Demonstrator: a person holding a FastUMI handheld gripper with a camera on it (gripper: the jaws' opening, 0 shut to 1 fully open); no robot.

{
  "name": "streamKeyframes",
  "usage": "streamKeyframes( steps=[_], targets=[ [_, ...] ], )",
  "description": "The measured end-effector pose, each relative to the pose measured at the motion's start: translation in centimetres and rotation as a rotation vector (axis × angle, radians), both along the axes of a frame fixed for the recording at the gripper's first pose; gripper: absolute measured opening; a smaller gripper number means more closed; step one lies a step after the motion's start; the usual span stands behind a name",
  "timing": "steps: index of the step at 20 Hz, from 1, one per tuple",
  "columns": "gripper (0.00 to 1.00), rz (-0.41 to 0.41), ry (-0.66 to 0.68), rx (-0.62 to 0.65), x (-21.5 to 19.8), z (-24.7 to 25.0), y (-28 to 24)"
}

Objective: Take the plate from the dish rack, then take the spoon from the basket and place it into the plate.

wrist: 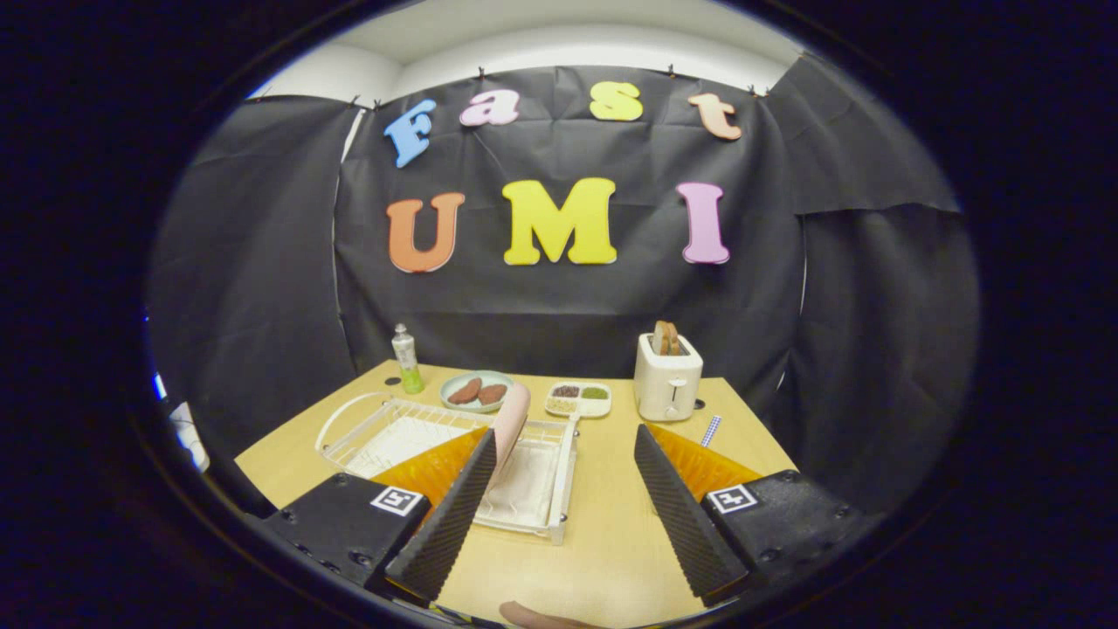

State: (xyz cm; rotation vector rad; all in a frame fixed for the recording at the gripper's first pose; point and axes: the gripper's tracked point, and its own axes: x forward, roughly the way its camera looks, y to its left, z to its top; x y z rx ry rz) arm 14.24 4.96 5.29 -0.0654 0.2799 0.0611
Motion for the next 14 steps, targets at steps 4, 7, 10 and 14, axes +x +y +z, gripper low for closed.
streamKeyframes(
  steps=[4,7,10,14],
  targets=[
    [1.00,-0.035,0.153,-0.053,5.7,0.8,2.9],
    [1.00,-0.080,0.284,-0.100,9.7,-0.7,3.9],
    [1.00,-0.093,0.410,-0.089,12.6,-2.0,5.1],
    [0.83,-0.202,0.573,-0.046,15.1,-3.6,5.0]
  ],
)
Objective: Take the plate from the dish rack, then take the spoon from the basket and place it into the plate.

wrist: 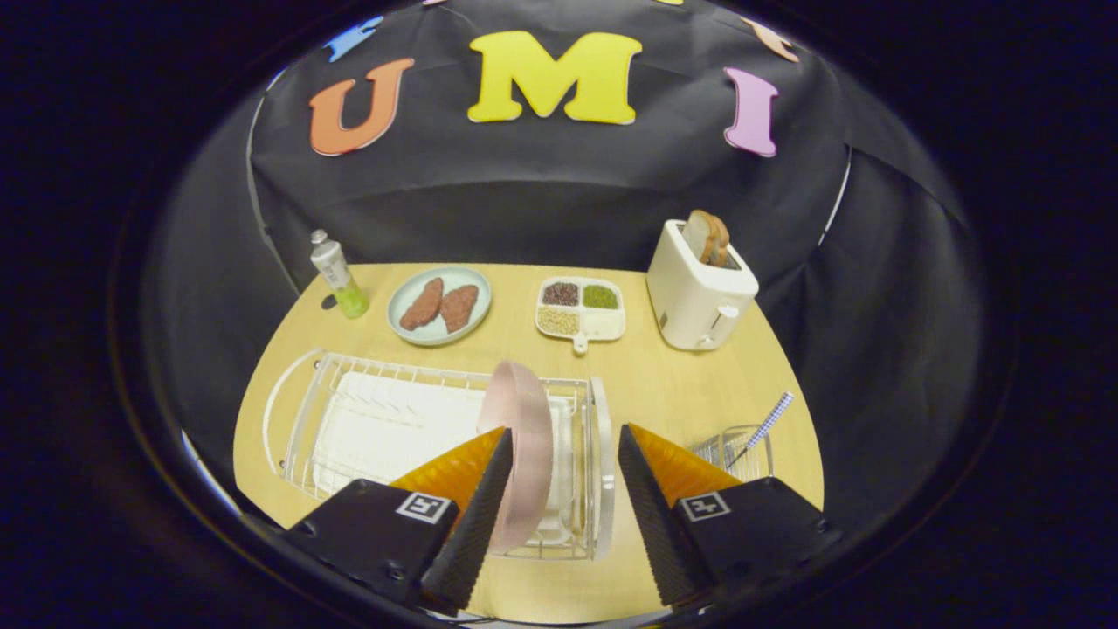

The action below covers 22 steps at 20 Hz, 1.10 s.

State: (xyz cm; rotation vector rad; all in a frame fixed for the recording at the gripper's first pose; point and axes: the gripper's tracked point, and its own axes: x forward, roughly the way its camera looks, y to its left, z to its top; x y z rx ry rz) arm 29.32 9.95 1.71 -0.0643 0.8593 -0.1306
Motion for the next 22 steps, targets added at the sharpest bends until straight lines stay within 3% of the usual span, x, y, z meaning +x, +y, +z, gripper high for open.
streamKeyframes(
  steps=[4,8,10,14,18,22],
  targets=[
    [0.46,-0.069,0.136,0.014,1.0,-1.7,0.5],
    [0.36,-0.066,0.232,-0.010,0.6,-2.6,1.4],
    [0.27,-0.082,0.222,-0.117,0.5,-2.1,0.3],
    [0.19,-0.120,0.143,-0.202,0.2,-1.0,1.7],
    [0.18,-0.160,0.042,-0.306,-0.2,1.1,2.2],
    [0.18,-0.107,-0.018,-0.270,-2.4,2.3,3.8]
  ],
)
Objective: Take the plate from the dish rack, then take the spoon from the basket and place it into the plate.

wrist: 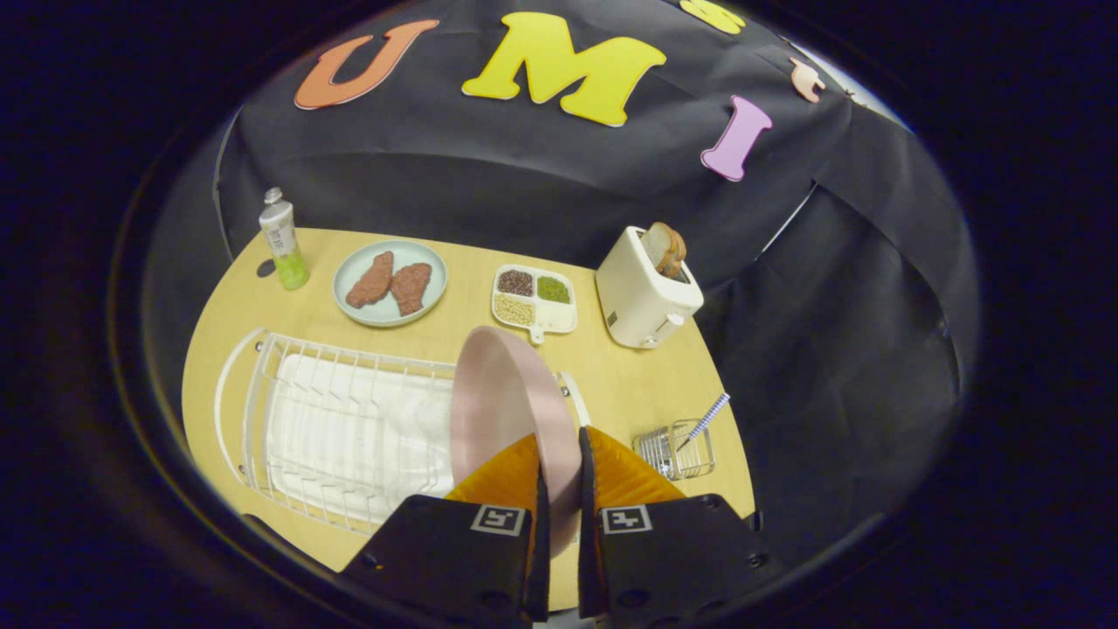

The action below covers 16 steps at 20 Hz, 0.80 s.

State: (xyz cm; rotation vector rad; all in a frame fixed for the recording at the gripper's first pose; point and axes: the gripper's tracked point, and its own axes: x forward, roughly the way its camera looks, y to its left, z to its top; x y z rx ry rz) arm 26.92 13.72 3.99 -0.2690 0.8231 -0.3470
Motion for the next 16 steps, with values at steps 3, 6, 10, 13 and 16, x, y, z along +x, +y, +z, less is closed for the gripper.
streamKeyframes(
  steps=[3,6,10,13,16],
  targets=[
    [0.18,0.093,-0.018,0.062,-3.2,0.7,0.6],
    [0.18,0.147,-0.049,0.156,-7.0,0.5,0.3],
    [0.18,0.235,-0.085,0.266,-12.8,-2.5,-0.6],
    [0.18,0.245,-0.095,0.326,-16.2,-6.5,-1.3],
    [0.18,0.256,-0.095,0.353,-18.4,-10.0,-1.7]
  ],
)
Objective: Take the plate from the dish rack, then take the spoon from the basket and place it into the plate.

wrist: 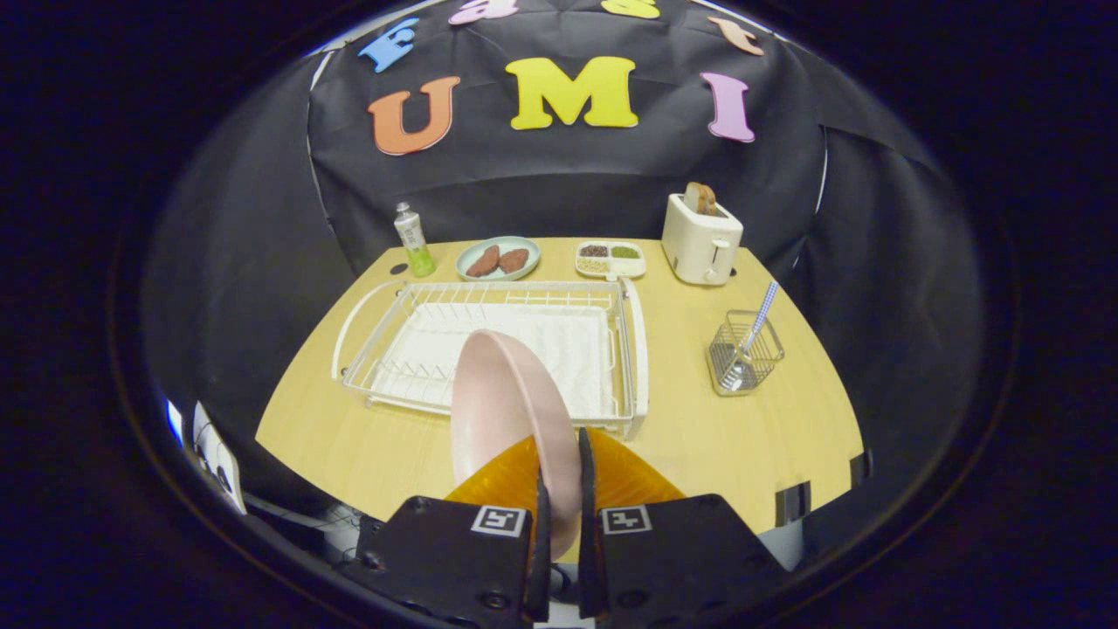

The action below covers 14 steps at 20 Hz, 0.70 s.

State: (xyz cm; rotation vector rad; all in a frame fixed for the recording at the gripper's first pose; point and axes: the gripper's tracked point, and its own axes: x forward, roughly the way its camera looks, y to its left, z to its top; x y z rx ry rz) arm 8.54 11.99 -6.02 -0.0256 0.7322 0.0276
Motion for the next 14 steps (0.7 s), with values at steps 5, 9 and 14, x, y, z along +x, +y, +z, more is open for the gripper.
streamKeyframes(
  steps=[5,9,14],
  targets=[
    [0.18,0.026,0.053,0.052,-1.5,-5.4,-0.7],
    [0.19,0.069,0.052,0.115,-1.2,-7.7,-0.8],
    [0.27,0.072,0.083,0.157,-1.0,-10.9,-2.7]
  ],
)
